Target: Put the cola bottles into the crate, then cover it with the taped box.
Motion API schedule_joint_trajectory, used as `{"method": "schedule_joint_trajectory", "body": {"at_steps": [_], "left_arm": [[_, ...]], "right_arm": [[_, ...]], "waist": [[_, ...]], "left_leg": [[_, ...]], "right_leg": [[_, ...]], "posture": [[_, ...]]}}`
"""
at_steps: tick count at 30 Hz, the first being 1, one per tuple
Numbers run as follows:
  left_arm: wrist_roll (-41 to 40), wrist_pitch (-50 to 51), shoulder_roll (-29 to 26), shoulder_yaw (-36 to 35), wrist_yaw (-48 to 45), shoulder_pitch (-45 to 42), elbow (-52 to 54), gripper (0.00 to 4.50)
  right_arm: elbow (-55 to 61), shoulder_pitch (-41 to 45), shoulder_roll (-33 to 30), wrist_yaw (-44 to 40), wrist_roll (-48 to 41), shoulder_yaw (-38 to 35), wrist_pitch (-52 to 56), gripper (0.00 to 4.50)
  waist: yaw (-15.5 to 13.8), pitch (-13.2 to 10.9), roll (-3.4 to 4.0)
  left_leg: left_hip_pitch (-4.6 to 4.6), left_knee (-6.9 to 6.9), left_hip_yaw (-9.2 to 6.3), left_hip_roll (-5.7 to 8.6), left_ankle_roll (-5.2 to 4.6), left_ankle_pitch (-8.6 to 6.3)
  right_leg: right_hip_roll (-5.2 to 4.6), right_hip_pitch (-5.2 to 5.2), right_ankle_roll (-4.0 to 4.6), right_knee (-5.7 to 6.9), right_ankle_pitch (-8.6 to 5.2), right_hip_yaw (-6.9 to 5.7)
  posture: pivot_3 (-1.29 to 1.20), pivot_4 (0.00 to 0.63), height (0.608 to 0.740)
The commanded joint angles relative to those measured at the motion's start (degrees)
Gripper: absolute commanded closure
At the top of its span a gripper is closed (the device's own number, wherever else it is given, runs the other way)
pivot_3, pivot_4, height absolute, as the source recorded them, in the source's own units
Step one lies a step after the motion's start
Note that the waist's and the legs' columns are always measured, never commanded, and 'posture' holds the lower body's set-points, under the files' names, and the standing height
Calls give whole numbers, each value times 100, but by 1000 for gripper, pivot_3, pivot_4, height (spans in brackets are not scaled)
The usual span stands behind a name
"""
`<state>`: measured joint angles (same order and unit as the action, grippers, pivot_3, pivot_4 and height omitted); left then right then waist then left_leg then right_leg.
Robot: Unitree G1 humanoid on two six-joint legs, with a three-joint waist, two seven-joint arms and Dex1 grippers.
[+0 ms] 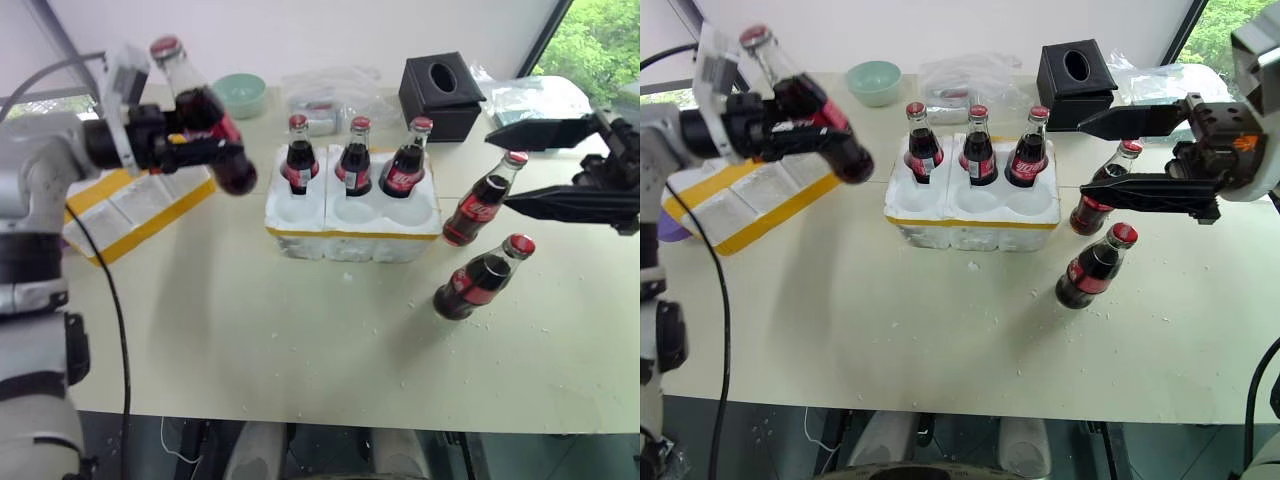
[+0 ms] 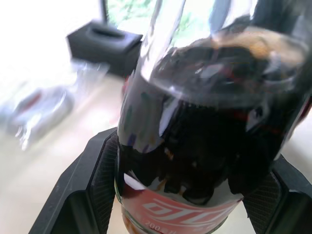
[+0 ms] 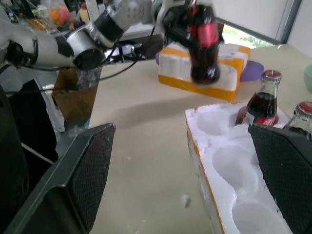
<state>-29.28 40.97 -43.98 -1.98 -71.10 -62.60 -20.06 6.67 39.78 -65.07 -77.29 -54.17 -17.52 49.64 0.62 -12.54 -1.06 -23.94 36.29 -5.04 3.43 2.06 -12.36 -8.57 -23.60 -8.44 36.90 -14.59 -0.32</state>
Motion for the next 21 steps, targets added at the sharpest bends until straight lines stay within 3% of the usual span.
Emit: {"method": "schedule_joint_trajectory", "body": {"at_steps": [1, 9, 21], "left_arm": [[281, -504, 378, 337, -328, -636, -550, 1709], [955, -1444, 940, 833, -718, -704, -1445, 1709], [1159, -1544, 935, 854, -1307, -805, -1634, 1709]], "right_arm": [[239, -146, 41, 159, -56, -296, -97, 0], [530, -558, 85, 572, -303, -721, 55, 0], [490, -922, 195, 934, -278, -872, -96, 0]], "waist": [[7, 0, -1], [90, 0, -1], [39, -1, -1]], "left_leg": [[-1, 1, 0, 0, 0, 0], [-47, 1, 5, -8, -3, 2], [-59, 75, 9, -10, -8, 0]], "right_leg": [[0, 0, 0, 0, 0, 0], [4, -70, 4, 32, 4, 1], [6, -49, 0, 34, 22, 2]], "posture": [[0, 150, 737], [0, 150, 737], [0, 150, 737]]}}
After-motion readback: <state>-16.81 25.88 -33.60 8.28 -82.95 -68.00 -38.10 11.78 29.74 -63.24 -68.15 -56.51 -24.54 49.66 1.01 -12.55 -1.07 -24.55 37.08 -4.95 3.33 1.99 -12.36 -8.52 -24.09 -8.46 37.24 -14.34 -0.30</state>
